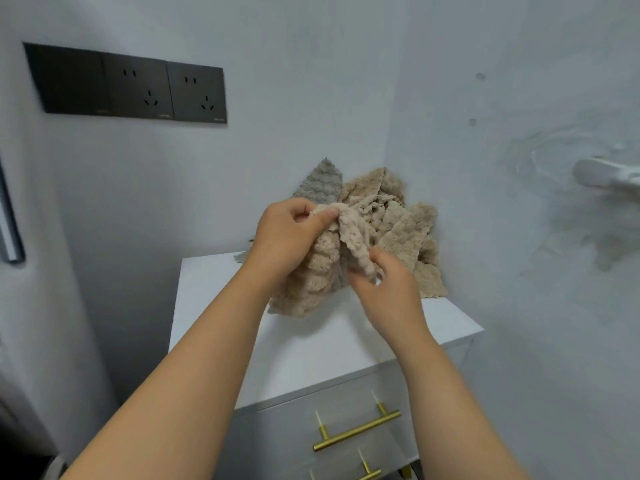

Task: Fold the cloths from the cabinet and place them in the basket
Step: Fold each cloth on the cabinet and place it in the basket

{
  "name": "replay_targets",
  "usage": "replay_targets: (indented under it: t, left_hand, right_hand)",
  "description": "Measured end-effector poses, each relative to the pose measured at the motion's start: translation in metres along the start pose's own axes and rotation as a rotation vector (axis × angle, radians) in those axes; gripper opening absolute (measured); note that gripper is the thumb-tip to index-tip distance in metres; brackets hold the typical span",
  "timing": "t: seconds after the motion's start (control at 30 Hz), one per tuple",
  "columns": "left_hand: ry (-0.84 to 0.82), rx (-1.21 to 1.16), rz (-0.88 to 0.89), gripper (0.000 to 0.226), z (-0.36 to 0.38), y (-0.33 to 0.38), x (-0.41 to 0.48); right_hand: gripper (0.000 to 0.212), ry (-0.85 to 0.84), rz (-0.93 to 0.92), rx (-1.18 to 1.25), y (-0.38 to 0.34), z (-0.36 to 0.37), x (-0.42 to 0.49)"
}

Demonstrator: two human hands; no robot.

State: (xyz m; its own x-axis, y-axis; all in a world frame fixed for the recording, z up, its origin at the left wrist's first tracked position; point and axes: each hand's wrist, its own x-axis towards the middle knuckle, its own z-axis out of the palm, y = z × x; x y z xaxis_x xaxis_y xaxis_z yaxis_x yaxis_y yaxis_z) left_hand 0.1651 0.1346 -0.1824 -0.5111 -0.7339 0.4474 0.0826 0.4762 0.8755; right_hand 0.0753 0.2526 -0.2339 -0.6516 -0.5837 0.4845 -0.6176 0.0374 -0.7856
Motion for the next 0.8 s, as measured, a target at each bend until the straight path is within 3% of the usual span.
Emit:
replay_targets:
  t: [0.03, 0.13, 0.3, 0.4, 0.5, 0.57, 0.63, 0.7, 0.8]
  left_hand:
    - [-0.037, -0.012, -0.001, 0.025, -0.001, 0.003, -0.002]
    - [-0.180, 0.051, 0.032, 0.020, -0.007, 0.007, -0.004]
    - [-0.430, 0.547, 0.058, 0.041, -0.020, -0.002, 0.000]
    - [-0.382, 0.558, 0.015, 0.017, -0.022, -0.012, 0.001]
    - [-0.291, 0.413, -0.106, 0.016, -0.026, -0.018, 0.002]
    - [-0.264, 0.097, -0.225, 0.026, -0.029, -0.016, 0.001]
    - [-0.337, -0.322, -0.310, 0.023, -0.032, -0.010, 0.000]
    - [-0.494, -0.595, -0.270, 0.026, -0.038, -0.007, -0.001]
    - [-0.602, -0.743, -0.219, 0.063, -0.044, -0.005, -0.002]
  right_hand:
    - [0.012, 0.073, -0.003, 0.023, 0.001, -0.003, 0.002]
    - [0.032, 0.232, 0.051, 0.162, -0.003, -0.019, 0.006]
    - [0.017, 0.244, 0.124, 0.389, -0.009, -0.049, 0.015]
    - [0.016, 0.253, 0.108, 0.378, -0.009, -0.059, 0.017]
    - [0.019, 0.325, 0.069, 0.393, -0.015, -0.063, 0.016]
    - [0.018, 0.401, 0.054, 0.388, -0.017, -0.066, 0.018]
    - [0.018, 0.425, 0.098, 0.463, -0.019, -0.070, 0.021]
    - [0.017, 0.402, 0.159, 0.633, -0.023, -0.074, 0.024]
    - [0.015, 0.353, 0.269, 0.808, -0.025, -0.081, 0.027]
